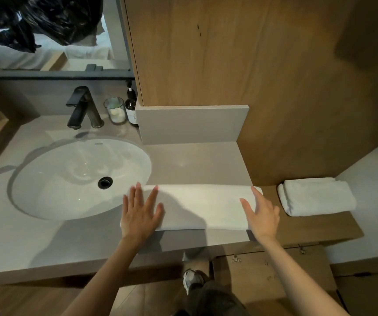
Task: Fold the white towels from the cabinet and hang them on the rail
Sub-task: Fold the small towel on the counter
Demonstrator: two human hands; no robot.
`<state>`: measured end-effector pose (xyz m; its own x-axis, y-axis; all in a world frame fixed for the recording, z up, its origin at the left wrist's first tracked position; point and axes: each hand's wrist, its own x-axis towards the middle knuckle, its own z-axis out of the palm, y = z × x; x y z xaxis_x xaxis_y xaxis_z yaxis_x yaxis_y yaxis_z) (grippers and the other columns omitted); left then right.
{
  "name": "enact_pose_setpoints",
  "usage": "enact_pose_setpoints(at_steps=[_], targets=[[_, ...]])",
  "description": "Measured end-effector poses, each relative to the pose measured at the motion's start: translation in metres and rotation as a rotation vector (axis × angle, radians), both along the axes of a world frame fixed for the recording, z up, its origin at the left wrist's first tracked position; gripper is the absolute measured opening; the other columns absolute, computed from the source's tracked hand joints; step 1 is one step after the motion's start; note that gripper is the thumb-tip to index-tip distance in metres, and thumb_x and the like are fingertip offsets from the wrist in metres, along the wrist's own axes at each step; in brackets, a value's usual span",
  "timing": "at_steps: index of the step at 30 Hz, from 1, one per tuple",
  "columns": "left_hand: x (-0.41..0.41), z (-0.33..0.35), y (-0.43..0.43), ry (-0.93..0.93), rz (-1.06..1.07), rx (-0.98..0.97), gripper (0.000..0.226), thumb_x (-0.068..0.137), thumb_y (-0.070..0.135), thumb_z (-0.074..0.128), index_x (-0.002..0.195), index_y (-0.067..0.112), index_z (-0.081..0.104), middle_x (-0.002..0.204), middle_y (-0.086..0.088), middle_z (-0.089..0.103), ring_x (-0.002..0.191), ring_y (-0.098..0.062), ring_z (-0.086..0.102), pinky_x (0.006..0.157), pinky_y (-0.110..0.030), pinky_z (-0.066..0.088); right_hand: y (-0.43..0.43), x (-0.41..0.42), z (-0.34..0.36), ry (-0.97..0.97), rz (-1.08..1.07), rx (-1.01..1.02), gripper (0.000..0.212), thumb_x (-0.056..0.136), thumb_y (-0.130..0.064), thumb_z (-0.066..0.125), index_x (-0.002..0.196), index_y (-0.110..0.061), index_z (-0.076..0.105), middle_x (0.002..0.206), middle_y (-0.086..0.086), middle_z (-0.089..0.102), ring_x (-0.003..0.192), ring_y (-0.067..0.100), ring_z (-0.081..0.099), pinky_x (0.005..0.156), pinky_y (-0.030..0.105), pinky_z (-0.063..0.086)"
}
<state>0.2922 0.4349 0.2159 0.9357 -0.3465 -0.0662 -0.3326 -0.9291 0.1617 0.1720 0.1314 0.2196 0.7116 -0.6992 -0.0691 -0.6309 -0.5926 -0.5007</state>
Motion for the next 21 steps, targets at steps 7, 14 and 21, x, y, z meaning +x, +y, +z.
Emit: enact_pose_setpoints(at_steps=[7, 14, 21], targets=[[-0.034, -0.003, 0.012, -0.060, -0.047, -0.064, 0.064, 0.093, 0.050, 0.023, 0.148, 0.021, 0.036, 0.152, -0.029, 0.027, 0.142, -0.042, 0.025, 0.115, -0.054, 0.020, -0.002, -0.027, 0.000, -0.086, 0.000, 0.156, 0.060, 0.087, -0.052, 0.062, 0.140, -0.035, 0.039, 0.140, 0.004, 0.045, 0.128, 0.026, 0.038, 0.100, 0.045, 0.041], [-0.053, -0.006, 0.019, -0.090, -0.076, -0.021, 0.051, 0.099, 0.037, 0.032, 0.137, 0.010, 0.052, 0.134, -0.039, 0.044, 0.127, -0.051, 0.044, 0.105, -0.059, 0.038, 0.004, -0.047, 0.016, -0.084, 0.033, 0.218, 0.056, 0.090, -0.037, 0.066, 0.135, -0.023, 0.036, 0.130, 0.005, 0.053, 0.122, 0.029, 0.046, 0.087, 0.038, 0.045], [-0.076, 0.054, -0.022, 0.149, -0.131, -0.236, 0.074, 0.085, 0.077, 0.017, 0.150, 0.046, 0.000, 0.162, -0.002, -0.009, 0.149, -0.026, -0.005, 0.118, -0.046, -0.002, 0.010, -0.036, 0.091, -0.319, 0.212, 0.169, 0.034, 0.094, -0.030, 0.061, 0.121, -0.029, 0.041, 0.113, -0.010, 0.053, 0.097, 0.006, 0.055, 0.079, 0.024, 0.049]])
